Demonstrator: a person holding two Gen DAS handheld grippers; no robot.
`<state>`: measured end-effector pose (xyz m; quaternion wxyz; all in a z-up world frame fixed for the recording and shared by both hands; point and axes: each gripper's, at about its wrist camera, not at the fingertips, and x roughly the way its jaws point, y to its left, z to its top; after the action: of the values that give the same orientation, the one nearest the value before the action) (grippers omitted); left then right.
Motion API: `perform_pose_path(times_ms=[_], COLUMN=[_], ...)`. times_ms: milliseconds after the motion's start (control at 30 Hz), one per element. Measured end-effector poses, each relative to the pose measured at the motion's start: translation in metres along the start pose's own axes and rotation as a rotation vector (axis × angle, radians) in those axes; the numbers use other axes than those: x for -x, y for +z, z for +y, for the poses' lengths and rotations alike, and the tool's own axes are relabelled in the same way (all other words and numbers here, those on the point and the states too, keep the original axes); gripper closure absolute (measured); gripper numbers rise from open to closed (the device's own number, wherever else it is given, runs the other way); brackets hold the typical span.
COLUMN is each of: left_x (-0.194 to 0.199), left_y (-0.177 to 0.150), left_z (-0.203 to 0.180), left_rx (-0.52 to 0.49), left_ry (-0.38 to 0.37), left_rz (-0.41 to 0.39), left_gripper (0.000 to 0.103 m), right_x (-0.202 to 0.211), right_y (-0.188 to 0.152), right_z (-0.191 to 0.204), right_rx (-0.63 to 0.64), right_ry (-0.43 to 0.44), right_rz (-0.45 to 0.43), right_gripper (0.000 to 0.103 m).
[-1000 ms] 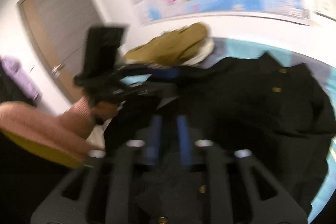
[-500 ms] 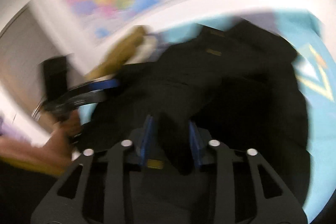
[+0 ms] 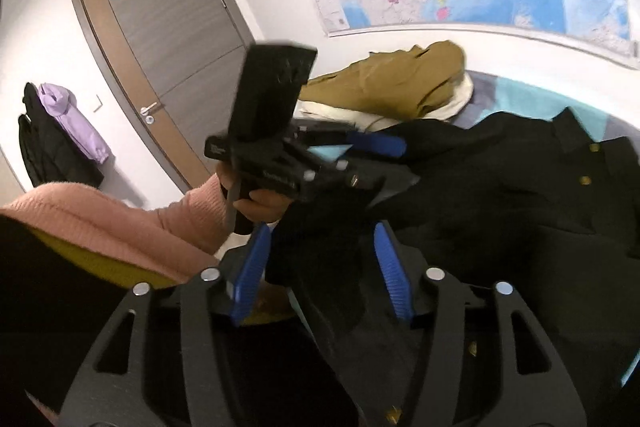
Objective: Fold large clothes
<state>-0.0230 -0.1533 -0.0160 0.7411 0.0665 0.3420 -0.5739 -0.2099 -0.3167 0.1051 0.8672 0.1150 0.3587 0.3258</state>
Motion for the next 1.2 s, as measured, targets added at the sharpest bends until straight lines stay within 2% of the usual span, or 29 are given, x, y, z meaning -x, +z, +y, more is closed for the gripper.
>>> perform_pose_path(times_ms=[67, 133, 200, 267, 300, 367, 400, 467, 567, 600, 667, 700, 800, 900, 967, 1000, 1033, 1100, 1133, 1167, 1200], left_x=[-0.015, -0.028, -0.040, -0.054, -0.057, -0.062, -0.062, -0.058, -0.047, -0.044, -0.033, -0.030, -0.022, -0.017, -0.019, -0.024, -0.034, -0.056, -0.072, -0.084, -0.090], left_y=[-0.006, -0.011, -0.017, -0.021, -0.022, -0.024, -0.023, -0.022, -0.018, -0.015, -0.009, -0.004, 0.007, 0.022, 0.030, 0.035, 0.041, 0.048, 0.050, 0.052, 0.053], left_z=[-0.008, -0.015, -0.019, -0.020, -0.019, -0.014, -0.011, -0.005, 0.005, 0.007, 0.011, 0.012, 0.016, 0.031, 0.041, 0.046, 0.056, 0.068, 0.075, 0.082, 0.089], left_rx=[-0.031, -0.068, -0.093, -0.100, -0.100, -0.101, -0.096, -0.071, -0.053, -0.049, -0.058, -0.062, -0.069, -0.052, -0.043, -0.031, -0.005, -0.013, -0.021, -0.007, 0.015], left_ry=[-0.004, -0.021, -0.031, -0.028, -0.021, 0.015, 0.033, 0.032, 0.035, 0.042, 0.065, 0.071, 0.076, 0.084, 0.091, 0.095, 0.122, 0.208, 0.285, 0.313, 0.309], left_rz=[0.063, 0.122, 0.185, 0.260, 0.276, 0.291, 0.288, 0.273, 0.225, 0.212, 0.171, 0.155, 0.118, 0.079, 0.062, 0.060, 0.076, 0.123, 0.160, 0.191, 0.213], left_gripper=[0.027, 0.027, 0.027, 0.027, 0.028, 0.056, 0.062, 0.082, 0.083, 0.084, 0.084, 0.085, 0.085, 0.085, 0.085, 0.085, 0.084, 0.081, 0.076, 0.073, 0.074], right_x=[0.014, 0.034, 0.054, 0.069, 0.073, 0.075, 0.073, 0.065, 0.046, 0.039, 0.027, 0.022, 0.041, 0.090, 0.117, 0.126, 0.126, 0.109, 0.103, 0.098, 0.096], right_y=[0.002, 0.001, 0.001, 0.003, 0.003, 0.002, 0.002, -0.001, -0.004, -0.005, -0.010, -0.014, -0.019, -0.021, -0.022, -0.028, -0.030, -0.036, -0.037, -0.040, -0.042], right_z=[-0.007, -0.021, -0.048, -0.092, -0.111, -0.168, -0.197, -0.239, -0.289, -0.301, -0.322, -0.332, -0.325, -0.322, -0.325, -0.333, -0.337, -0.344, -0.347, -0.352, -0.357], right_rx=[-0.019, -0.039, -0.085, -0.147, -0.185, -0.296, -0.350, -0.401, -0.432, -0.436, -0.453, -0.460, -0.450, -0.511, -0.550, -0.601, -0.629, -0.619, -0.626, -0.648, -0.667], right_ry=[-0.036, -0.115, -0.232, -0.429, -0.484, -0.636, -0.674, -0.713, -0.745, -0.751, -0.726, -0.697, -0.706, -0.683, -0.727, -0.704, -0.691, -0.735, -0.740, -0.744, -0.760], right_rz=[-0.025, -0.047, -0.070, -0.073, -0.074, -0.045, -0.028, 0.021, 0.085, 0.115, 0.175, 0.212, 0.152, 0.000, -0.063, -0.084, -0.082, -0.005, 0.006, 0.011, 0.009], right_gripper=[0.044, 0.043, 0.038, 0.037, 0.037, 0.038, 0.039, 0.040, 0.042, 0.045, 0.072, 0.094, 0.097, 0.098, 0.099, 0.099, 0.099, 0.099, 0.099, 0.098, 0.095])
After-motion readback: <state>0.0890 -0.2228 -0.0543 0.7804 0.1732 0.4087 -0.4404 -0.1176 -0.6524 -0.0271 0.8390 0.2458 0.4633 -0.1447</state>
